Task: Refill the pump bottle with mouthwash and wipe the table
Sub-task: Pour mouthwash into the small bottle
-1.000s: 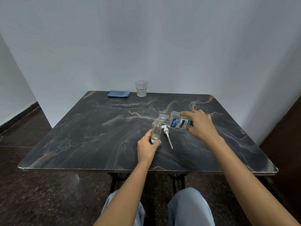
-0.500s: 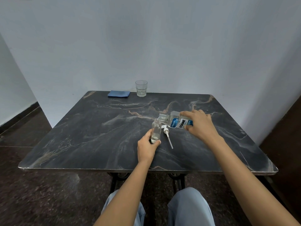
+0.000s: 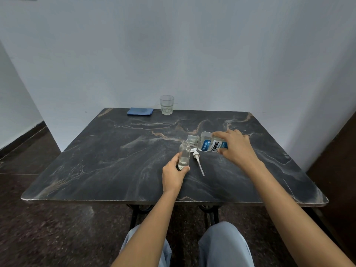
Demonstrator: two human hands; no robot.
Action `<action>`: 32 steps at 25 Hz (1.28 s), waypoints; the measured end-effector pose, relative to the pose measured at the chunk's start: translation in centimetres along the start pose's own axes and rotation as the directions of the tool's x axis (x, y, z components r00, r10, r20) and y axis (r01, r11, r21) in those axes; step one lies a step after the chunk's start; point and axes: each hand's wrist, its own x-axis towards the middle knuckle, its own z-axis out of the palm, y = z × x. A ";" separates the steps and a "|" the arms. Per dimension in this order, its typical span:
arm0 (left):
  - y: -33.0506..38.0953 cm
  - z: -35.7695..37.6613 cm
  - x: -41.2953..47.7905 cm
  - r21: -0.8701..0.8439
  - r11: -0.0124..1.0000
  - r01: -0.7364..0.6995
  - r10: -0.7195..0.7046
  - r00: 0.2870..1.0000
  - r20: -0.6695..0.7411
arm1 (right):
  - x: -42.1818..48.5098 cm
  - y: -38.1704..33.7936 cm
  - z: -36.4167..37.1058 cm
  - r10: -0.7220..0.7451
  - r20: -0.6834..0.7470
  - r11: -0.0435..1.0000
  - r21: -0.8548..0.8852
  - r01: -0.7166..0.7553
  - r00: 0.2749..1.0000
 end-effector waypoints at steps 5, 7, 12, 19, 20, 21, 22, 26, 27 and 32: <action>-0.3 0.2 0.1 -0.012 1.000 0.000 0.000 1.000 0.002 | 0.1 -0.1 -0.1 -0.004 0.002 1.000 -0.018 0.004 1.000; -0.4 0.2 0.2 -0.012 1.000 0.000 0.000 1.000 0.001 | 0.0 0.0 -0.1 -0.005 0.001 1.000 -0.018 0.005 1.000; -0.4 0.2 0.1 -0.004 1.000 -0.007 0.007 1.000 0.002 | 0.0 -0.1 -0.3 -0.009 0.003 1.000 -0.015 0.009 1.000; -0.5 0.2 0.2 0.002 1.000 -0.010 0.010 1.000 -0.001 | -0.1 -0.3 -0.5 -0.006 0.016 1.000 -0.018 0.006 1.000; -0.5 0.2 0.2 -0.001 1.000 -0.011 0.011 1.000 0.000 | -0.1 -0.3 -0.5 -0.005 0.016 1.000 -0.018 0.005 1.000; -0.5 0.2 0.2 -0.001 1.000 -0.011 0.011 1.000 0.001 | -0.1 -0.3 -0.5 -0.003 0.016 1.000 -0.018 0.003 1.000; -0.5 0.2 0.2 -0.001 1.000 -0.013 0.013 1.000 -0.001 | -0.1 -0.3 -0.5 -0.002 0.017 1.000 -0.019 0.002 1.000; -0.7 0.3 0.3 0.003 1.000 -0.012 0.012 1.000 -0.008 | -0.1 -0.3 -0.6 0.005 0.025 1.000 -0.019 -0.005 1.000; -0.7 0.3 0.3 0.005 1.000 -0.013 0.013 1.000 -0.009 | -0.1 -0.4 -0.5 0.006 0.025 1.000 -0.018 -0.006 1.000; -0.9 0.4 0.5 0.015 1.000 -0.010 0.010 1.000 -0.012 | -0.1 -0.3 -0.5 0.013 0.028 1.000 -0.005 -0.013 1.000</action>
